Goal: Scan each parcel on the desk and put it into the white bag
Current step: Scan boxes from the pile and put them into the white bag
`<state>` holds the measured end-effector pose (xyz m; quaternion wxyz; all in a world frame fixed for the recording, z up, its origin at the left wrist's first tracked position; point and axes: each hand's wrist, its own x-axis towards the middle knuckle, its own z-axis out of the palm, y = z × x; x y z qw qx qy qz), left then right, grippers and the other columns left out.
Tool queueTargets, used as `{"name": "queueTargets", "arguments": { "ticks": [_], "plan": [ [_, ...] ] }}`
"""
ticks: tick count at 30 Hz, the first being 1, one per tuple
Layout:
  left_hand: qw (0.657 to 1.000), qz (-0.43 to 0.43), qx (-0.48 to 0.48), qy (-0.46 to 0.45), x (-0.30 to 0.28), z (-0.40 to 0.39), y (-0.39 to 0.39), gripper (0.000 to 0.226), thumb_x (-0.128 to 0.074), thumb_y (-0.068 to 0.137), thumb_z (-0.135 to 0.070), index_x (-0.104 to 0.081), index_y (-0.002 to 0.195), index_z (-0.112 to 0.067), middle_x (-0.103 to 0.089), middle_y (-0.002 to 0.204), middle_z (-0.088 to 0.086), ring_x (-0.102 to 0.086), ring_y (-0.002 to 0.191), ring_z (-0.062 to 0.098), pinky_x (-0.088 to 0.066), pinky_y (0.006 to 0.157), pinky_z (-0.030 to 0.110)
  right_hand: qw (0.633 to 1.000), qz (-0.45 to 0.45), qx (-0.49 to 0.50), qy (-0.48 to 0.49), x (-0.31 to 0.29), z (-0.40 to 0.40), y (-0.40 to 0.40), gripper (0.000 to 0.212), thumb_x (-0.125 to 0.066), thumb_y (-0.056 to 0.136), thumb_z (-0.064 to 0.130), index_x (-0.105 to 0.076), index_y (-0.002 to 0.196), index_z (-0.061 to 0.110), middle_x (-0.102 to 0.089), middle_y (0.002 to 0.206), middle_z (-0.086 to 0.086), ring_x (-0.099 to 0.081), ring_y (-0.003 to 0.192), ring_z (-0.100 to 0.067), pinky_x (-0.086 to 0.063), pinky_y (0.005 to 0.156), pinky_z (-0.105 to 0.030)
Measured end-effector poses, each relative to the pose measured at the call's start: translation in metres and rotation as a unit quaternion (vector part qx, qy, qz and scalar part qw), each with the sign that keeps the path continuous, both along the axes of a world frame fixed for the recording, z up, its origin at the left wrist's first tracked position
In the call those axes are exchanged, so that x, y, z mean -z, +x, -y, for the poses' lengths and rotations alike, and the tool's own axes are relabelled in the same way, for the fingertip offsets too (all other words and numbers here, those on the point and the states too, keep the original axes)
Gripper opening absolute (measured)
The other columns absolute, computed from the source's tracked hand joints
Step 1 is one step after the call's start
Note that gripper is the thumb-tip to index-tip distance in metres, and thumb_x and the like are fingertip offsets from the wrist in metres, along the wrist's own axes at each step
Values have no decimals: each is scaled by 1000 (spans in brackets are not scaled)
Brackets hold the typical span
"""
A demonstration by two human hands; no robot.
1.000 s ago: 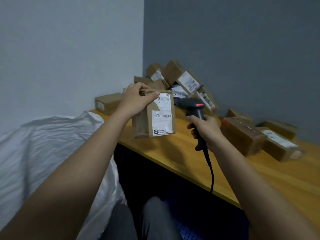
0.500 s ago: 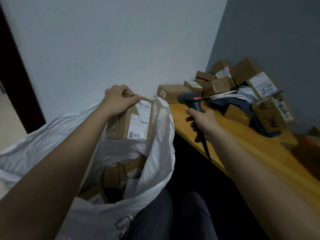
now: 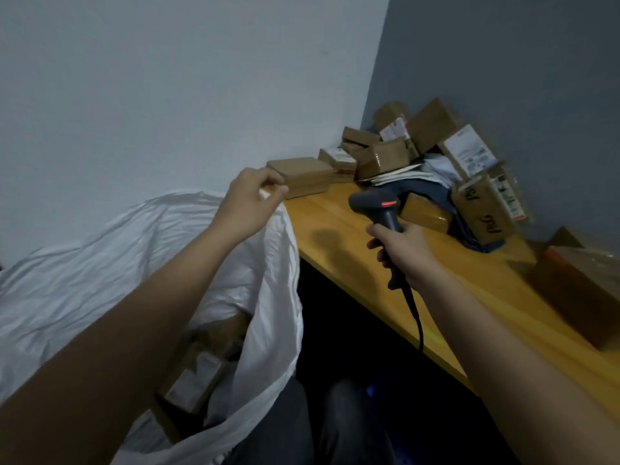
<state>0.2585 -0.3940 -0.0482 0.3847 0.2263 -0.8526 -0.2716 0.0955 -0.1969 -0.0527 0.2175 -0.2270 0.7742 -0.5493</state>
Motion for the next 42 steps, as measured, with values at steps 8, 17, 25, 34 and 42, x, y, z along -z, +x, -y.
{"name": "queueTargets", "arguments": {
  "ticks": [8,17,25,34,42],
  "plan": [
    [987,5,150,64,-24,-87,-139,17,-58,95,-30,-62,106,-18,-61,102,-5,-54,89,5,-39,69,9,986,-53,148,-50,-7,-85,-65,13,-65,92,23,-59,90,12,-65,80,-9,-52,54,-16,-43,50,-29],
    [922,138,339,124,-4,-258,-280,35,-55,96,-39,-52,125,-20,-55,117,-3,-54,109,16,-47,88,29,930,-30,354,-96,-13,-252,-120,14,-64,91,21,-59,86,8,-61,72,-10,-50,54,-18,-41,51,-30],
    [866,223,429,-124,21,-378,-336,70,-54,94,-42,-17,154,-32,4,162,-5,8,148,21,-7,118,47,899,-47,424,-96,-1,-333,-131,8,-63,91,15,-57,89,9,-59,71,-8,-49,54,-16,-40,49,-28],
    [859,248,369,-253,32,-372,-339,64,-57,86,-40,-31,144,-34,-27,139,4,-24,130,29,-42,96,44,911,-3,396,-114,14,-339,-129,17,-65,91,19,-60,101,6,-65,80,-10,-52,57,-17,-43,51,-27],
    [909,260,313,87,50,-277,-297,27,-47,96,-44,-45,112,-23,-24,126,-4,-28,130,21,-29,96,32,923,33,361,-127,27,-315,-118,19,-67,90,22,-61,99,6,-67,79,-10,-52,54,-15,-42,49,-26]
  ]
}}
